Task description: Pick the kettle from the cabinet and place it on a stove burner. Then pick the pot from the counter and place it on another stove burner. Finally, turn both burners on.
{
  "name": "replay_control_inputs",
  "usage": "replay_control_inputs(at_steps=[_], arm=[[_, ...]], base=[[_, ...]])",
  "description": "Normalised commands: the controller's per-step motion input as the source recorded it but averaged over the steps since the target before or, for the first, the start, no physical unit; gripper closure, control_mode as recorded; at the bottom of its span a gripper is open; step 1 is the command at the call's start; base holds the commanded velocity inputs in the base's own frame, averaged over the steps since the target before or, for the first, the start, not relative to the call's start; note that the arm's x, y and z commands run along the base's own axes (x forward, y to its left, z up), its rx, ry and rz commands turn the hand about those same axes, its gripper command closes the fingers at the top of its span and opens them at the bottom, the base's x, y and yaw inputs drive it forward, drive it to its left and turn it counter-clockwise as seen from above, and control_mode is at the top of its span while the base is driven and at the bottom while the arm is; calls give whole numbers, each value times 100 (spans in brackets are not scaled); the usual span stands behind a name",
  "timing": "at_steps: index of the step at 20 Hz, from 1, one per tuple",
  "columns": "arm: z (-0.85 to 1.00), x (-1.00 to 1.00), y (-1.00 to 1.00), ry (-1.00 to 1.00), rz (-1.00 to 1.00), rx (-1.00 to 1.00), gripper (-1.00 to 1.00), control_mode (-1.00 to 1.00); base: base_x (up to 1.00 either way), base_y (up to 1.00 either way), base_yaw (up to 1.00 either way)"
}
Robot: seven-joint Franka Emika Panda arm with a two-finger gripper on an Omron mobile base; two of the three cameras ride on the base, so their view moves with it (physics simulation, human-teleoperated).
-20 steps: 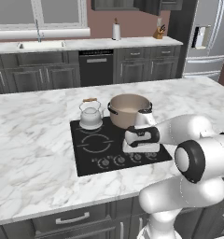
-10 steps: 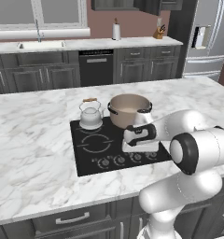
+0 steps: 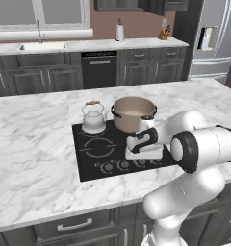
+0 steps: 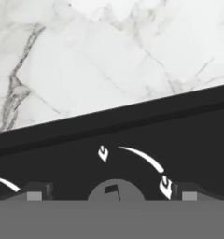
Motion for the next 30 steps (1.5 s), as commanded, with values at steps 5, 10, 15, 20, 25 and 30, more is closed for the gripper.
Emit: replay_control_inputs(at_steps=[5,10,15,20,25,30], arm=[[-13,3,6,0,0,0,-100,-100],[-16,9,6,0,0,0,-100,-100],[-20,1,8,0,0,0,100,-100],[-19,0,11,0,0,0,100,-100],[-13,-2,1,0,0,0,100,-100],[-14,0,1,-2,1,1,100,-100]], base=[[0,0,0],[0,0,0],[0,0,0],[0,0,0],[0,0,0],[0,0,0]])
